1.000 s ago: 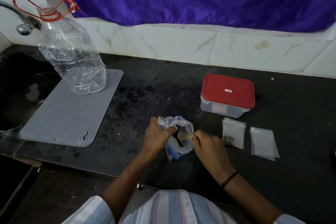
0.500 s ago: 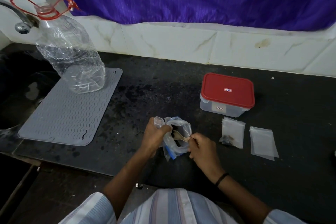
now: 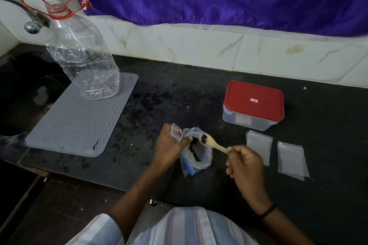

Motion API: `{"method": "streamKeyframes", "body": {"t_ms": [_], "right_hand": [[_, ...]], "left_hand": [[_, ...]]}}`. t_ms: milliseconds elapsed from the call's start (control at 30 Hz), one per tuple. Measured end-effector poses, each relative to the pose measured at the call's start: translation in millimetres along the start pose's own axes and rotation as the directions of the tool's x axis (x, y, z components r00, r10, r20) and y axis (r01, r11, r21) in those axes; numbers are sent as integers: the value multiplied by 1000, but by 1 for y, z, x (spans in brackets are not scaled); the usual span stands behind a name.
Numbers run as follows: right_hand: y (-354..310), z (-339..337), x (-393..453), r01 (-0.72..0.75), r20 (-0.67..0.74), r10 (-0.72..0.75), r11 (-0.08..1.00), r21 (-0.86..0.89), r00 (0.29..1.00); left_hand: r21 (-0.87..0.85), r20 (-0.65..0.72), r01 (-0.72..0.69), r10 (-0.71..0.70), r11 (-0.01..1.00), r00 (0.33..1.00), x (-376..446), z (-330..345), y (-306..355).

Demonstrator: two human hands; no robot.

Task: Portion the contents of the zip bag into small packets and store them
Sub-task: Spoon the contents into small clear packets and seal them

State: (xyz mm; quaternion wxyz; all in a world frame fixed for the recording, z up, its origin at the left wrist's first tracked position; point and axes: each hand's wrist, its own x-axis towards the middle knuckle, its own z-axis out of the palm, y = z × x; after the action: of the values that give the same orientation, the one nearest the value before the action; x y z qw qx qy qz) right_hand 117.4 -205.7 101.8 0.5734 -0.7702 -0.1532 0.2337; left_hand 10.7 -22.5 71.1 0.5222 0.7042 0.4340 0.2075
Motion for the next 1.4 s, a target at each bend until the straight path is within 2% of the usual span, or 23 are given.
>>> {"method": "streamKeyframes", "body": {"t_ms": [167, 267, 333, 367, 433, 467, 533, 600, 667, 733, 800, 867, 933, 1000, 1100, 1267, 1400], "right_hand": [[-36, 8, -2, 129, 75, -132, 991, 46, 988], [-39, 18, 2, 249, 84, -245, 968, -45, 966], [-37, 22, 7, 374, 102, -361, 912, -170, 927], [-36, 23, 9, 475, 144, -452, 840, -264, 880], [-40, 26, 11, 663, 292, -603, 599, -449, 742], [-44, 28, 12, 720, 370, -632, 487, -495, 681], [-51, 30, 14, 795, 491, -656, 299, -527, 573], [-55, 30, 19, 836, 569, -677, 126, -535, 466], [-54, 26, 24, 834, 561, -719, 48, -550, 411], [-49, 19, 25, 799, 451, -774, 115, -590, 444], [-42, 10, 26, 726, 289, -778, 289, -624, 558], [-31, 3, 28, 628, 188, -689, 469, -621, 700], [-13, 3, 32, 546, 201, -555, 573, -612, 807], [7, 11, 32, 492, 250, -444, 593, -638, 860], [27, 27, 34, 510, 268, -465, 536, -673, 844], [26, 44, 33, 561, 274, -572, 417, -715, 774], [29, 47, 35, 610, 284, -648, 355, -708, 707]], "left_hand": [[87, -43, -179, 183, 980, 982, -6, -1, 7], [163, -25, -288, 295, 944, 955, -5, 2, 6], [199, -22, -328, 338, 924, 941, -4, 4, 3], [209, -22, -344, 356, 916, 934, -3, 5, 2], [245, -17, -393, 409, 886, 912, -4, 6, 3], [249, -12, -426, 443, 870, 896, -5, 6, 4], [217, -6, -470, 483, 855, 876, -6, 6, 7], [181, -7, -456, 465, 872, 886, -6, 6, 5], [158, -20, -379, 387, 912, 922, -4, 5, 3], [176, -44, -260, 272, 949, 961, -3, 4, 2], [206, -60, -151, 167, 967, 984, -3, 2, 3], [232, -46, -83, 97, 969, 994, -2, 3, 0], [277, -4, -27, 29, 960, 1000, -1, 6, -4], [288, 35, 45, -57, 957, 998, -1, 10, -5], [172, 53, 129, -140, 977, 989, 1, 11, -4], [-87, 65, 186, -180, 979, 981, 6, 5, -14], [-126, 146, 163, -144, 979, 979, 8, 4, -20]]}}
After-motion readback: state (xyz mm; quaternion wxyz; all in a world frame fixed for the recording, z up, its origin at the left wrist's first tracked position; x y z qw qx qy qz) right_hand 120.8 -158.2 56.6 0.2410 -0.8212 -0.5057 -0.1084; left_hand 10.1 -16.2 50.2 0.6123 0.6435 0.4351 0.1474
